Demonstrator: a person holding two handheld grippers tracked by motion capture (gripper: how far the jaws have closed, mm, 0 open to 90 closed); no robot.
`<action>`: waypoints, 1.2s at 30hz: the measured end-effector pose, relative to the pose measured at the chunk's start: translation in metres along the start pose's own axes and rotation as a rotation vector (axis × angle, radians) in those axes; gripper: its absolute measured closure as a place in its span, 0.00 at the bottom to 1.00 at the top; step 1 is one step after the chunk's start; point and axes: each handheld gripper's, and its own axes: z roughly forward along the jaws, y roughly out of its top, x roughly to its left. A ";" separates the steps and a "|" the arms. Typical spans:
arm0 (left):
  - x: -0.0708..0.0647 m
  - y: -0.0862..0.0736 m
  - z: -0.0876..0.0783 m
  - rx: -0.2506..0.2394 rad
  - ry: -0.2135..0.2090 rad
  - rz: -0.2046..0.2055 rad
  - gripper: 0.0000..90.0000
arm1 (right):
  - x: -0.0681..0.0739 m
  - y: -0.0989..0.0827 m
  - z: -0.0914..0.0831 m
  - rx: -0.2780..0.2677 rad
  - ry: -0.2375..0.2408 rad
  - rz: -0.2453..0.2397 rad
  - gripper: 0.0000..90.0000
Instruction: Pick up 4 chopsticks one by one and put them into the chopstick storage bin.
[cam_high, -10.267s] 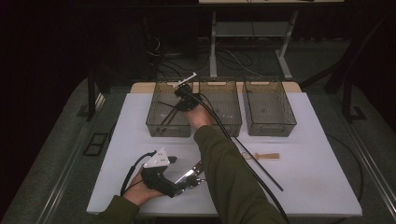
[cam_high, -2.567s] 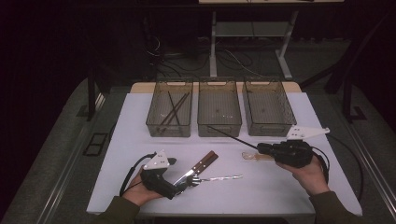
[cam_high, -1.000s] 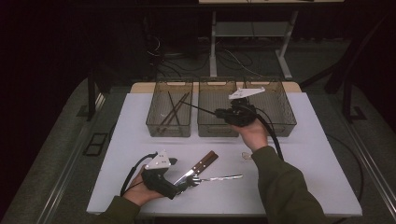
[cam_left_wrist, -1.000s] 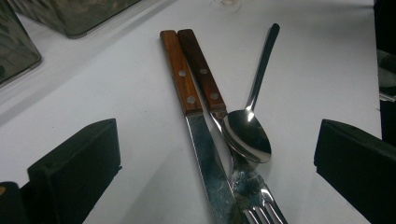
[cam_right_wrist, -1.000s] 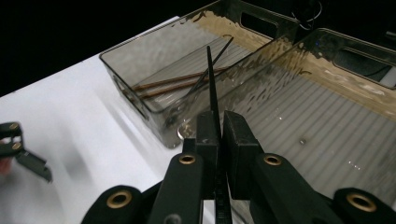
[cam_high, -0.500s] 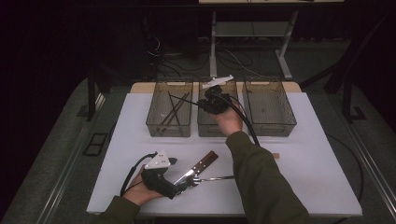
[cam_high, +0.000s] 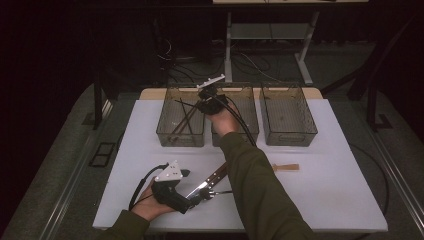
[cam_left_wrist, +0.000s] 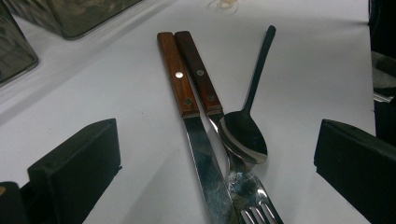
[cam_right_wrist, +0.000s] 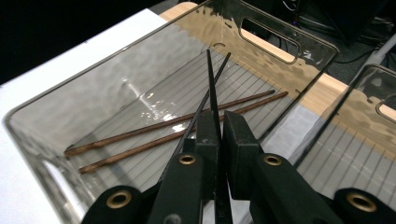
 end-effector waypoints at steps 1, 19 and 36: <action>0.000 0.000 0.000 0.000 0.000 0.001 0.00 | 0.001 0.001 0.002 0.009 -0.005 0.005 0.95; -0.001 0.001 0.000 0.002 -0.010 0.004 0.00 | 0.017 0.003 0.028 0.054 -0.020 0.010 0.94; 0.000 0.001 -0.001 -0.004 -0.012 0.005 0.00 | 0.024 0.001 0.030 0.077 0.053 0.028 0.68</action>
